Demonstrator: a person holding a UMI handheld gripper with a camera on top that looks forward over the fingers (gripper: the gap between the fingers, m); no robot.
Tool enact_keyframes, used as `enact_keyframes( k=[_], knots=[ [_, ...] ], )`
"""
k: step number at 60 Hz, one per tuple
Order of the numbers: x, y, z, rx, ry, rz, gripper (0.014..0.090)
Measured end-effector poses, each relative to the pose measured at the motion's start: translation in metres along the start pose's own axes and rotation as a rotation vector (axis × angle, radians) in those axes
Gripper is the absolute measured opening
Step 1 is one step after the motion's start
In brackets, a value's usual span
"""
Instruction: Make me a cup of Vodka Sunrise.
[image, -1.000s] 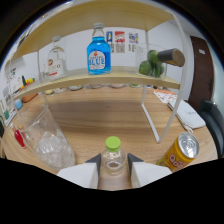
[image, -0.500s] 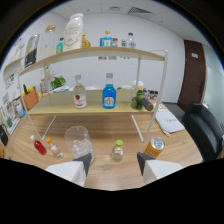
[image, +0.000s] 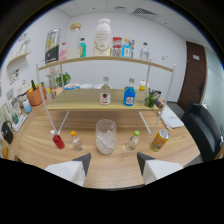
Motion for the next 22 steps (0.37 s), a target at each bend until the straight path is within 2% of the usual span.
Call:
enact_keyframes(
  k=[22],
  knots=[
    [-0.0031,0.0004,-0.0067,0.002,0.008,-0.009,0.086]
  ],
)
